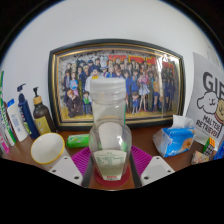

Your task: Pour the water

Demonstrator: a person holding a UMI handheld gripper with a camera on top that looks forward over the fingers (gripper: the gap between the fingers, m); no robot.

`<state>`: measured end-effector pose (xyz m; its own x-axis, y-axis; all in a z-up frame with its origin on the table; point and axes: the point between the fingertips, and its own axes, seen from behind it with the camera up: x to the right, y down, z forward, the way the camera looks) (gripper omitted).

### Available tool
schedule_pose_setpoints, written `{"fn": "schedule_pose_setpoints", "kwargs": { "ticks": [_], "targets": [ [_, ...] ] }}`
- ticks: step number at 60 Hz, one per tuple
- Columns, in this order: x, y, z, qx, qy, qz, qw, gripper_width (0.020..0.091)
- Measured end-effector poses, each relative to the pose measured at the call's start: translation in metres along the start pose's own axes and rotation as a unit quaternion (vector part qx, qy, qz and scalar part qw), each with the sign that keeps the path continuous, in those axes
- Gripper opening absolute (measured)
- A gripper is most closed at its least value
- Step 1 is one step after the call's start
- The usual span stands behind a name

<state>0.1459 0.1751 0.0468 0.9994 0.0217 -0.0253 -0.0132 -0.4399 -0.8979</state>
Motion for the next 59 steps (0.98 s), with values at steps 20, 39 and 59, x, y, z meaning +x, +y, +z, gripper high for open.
{"fn": "schedule_pose_setpoints", "kwargs": {
  "ticks": [20, 39, 59],
  "targets": [
    [-0.009, 0.001, -0.086, -0.068, 0.034, -0.018, 0.997, 0.0851],
    [-0.061, 0.004, -0.242, -0.099, 0.079, -0.034, 0.991, 0.0851],
    [-0.089, 0.017, -0.312, -0.099, 0.097, -0.035, 0.99, 0.0854]
  ]
}}
